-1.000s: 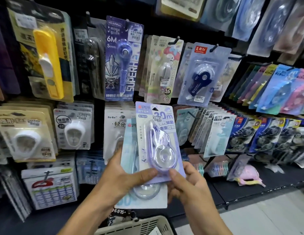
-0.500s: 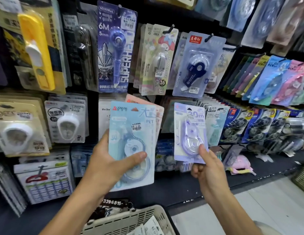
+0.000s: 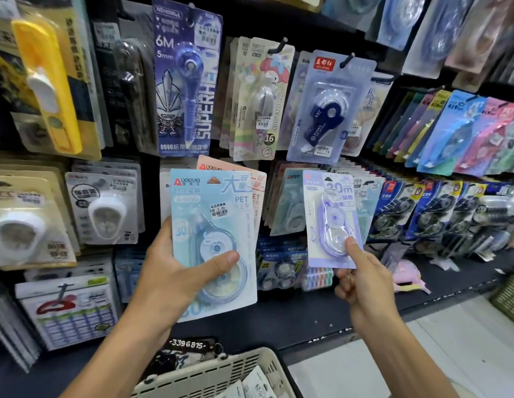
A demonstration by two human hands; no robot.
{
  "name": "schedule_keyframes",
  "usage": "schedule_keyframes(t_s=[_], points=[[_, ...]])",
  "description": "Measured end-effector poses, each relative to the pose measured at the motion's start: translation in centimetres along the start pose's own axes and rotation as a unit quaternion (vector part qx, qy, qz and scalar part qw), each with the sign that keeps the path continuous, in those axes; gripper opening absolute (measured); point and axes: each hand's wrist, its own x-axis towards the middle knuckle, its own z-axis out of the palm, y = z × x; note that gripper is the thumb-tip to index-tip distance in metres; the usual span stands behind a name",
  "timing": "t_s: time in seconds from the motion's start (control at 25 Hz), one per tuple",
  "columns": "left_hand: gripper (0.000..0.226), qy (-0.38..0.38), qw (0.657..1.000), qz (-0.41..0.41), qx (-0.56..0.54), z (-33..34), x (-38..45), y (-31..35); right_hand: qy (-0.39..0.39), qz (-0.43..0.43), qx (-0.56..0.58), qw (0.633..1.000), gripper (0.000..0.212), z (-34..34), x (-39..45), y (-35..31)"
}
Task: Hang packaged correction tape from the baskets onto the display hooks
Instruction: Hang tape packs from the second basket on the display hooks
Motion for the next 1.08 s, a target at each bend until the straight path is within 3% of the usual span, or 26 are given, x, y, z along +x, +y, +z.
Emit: schedule_keyframes(t_s=[0.2, 0.32, 0.44, 0.56, 0.64, 0.72, 0.84, 0.96, 1.08], points=[[0.072, 0.001, 1.000, -0.004, 0.001, -0.1, 0.1, 0.2, 0.004, -0.039, 0.010, 0.999, 0.024, -0.3, -0.5, 0.0], [0.068, -0.013, 1.000, 0.007, 0.025, 0.4, 0.7, 0.8, -0.026, 0.002, 0.008, 1.000, 0.027, 0.3, -0.3, -0.3], [0.067, -0.019, 0.999, 0.008, 0.048, 1.5, 1.3, 1.2, -0.088, 0.086, 0.016, 0.992, 0.048, 1.8, -1.3, -0.3], [0.062, 0.020, 0.997, 0.007, 0.074, 2.7, 1.8, 0.9, -0.225, 0.029, -0.022, 0.974, 0.052, 3.8, -4.6, 1.0], [0.058, 0.030, 0.996, -0.003, 0.080, 3.3, 1.9, 0.7, -0.293, -0.019, -0.059, 0.954, 0.041, 5.3, -6.5, 1.5], [0.058, 0.013, 0.998, -0.016, 0.066, 3.3, 1.7, 0.8, -0.286, -0.059, -0.095, 0.952, 0.032, 6.1, -6.9, 1.3], [0.059, -0.028, 0.998, -0.049, 0.005, 2.2, 1.5, 1.2, -0.253, -0.027, -0.025, 0.967, 0.031, 5.7, -6.0, 1.0], [0.045, -0.017, 0.997, -0.062, -0.033, 1.5, 1.7, 1.2, -0.155, 0.015, 0.039, 0.987, 0.038, 3.8, -4.5, 0.3], [0.038, 0.000, 0.998, -0.064, -0.025, 1.8, 1.7, 0.9, -0.066, 0.014, -0.009, 0.998, 0.032, 1.5, -2.0, -0.5]])
